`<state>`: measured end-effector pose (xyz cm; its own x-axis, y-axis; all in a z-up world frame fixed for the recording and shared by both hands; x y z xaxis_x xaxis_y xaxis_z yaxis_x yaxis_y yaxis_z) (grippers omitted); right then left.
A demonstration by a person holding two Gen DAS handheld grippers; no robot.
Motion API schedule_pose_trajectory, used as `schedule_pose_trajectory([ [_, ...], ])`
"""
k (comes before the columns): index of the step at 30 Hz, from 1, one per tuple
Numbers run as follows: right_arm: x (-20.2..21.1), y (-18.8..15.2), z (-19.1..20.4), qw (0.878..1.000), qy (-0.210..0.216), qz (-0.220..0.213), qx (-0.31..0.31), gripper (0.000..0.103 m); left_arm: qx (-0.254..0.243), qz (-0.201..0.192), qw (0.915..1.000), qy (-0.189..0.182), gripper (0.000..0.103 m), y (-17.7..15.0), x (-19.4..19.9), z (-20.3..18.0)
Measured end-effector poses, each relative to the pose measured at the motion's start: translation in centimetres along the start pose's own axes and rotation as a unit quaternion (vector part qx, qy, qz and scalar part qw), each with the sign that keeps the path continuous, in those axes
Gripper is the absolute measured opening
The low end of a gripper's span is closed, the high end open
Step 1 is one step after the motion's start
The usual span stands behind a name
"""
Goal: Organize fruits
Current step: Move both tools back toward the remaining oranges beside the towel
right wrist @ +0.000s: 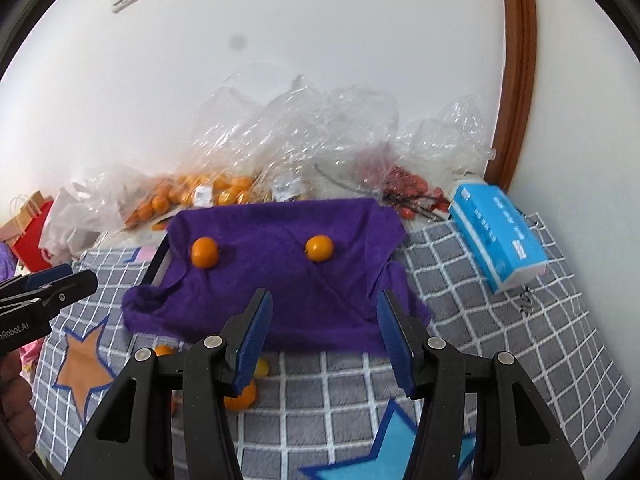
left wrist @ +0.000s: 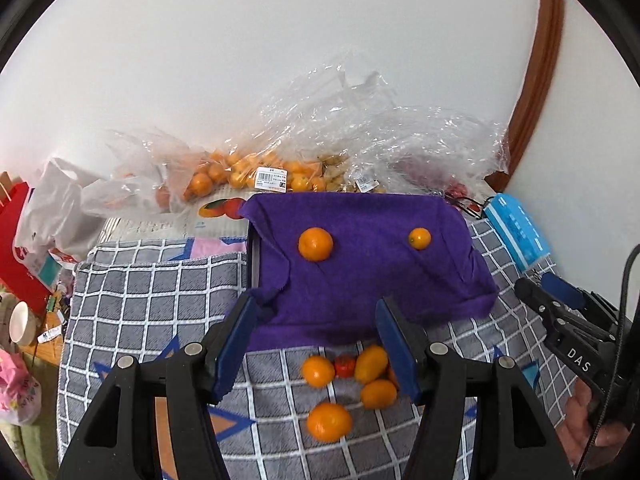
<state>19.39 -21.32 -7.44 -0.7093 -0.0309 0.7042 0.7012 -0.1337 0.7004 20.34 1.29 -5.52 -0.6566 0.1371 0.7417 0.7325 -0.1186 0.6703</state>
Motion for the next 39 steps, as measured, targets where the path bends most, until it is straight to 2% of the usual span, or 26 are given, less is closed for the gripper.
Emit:
schedule_pose_trajectory([
  [7, 0.7, -2.9, 1.1, 1.0, 0.009, 0.015, 0.022, 0.055, 0.013, 0.007, 0.9999, 0.005, 0.06, -2.5, 0.7, 0.4],
  [18, -0.5, -6.5, 2.5, 0.998, 0.024, 0.032, 0.046, 0.053, 0.05, 0.037, 0.9979, 0.016, 0.06, -6.7, -0.7, 2.7],
  [32, -4.7, -8.6, 5.9, 0.994, 0.047, 0.073, 0.062, 0.052, 0.061, 0.057, 0.9961, 0.03, 0.06, -8.6, -2.4, 6.1],
  [39, -6.8, -8.9, 6.3, 0.993, 0.054, 0.095, 0.044, 0.052, 0.054, 0.065, 0.9964, 0.014, 0.061, -8.7, -3.5, 6.5],
])
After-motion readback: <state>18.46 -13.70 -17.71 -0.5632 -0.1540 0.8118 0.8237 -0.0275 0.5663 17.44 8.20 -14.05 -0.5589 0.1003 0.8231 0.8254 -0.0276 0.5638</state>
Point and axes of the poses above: each gripper's, at about its wrist camera, not at the fingertips, and x roughly against the way its jaws point, z to its left, y to its top, the point moved 4 cm from there along -x, roughly the way its jaws point, and after that the axes turned 5 degrees about -x, right-handed, at the moved point
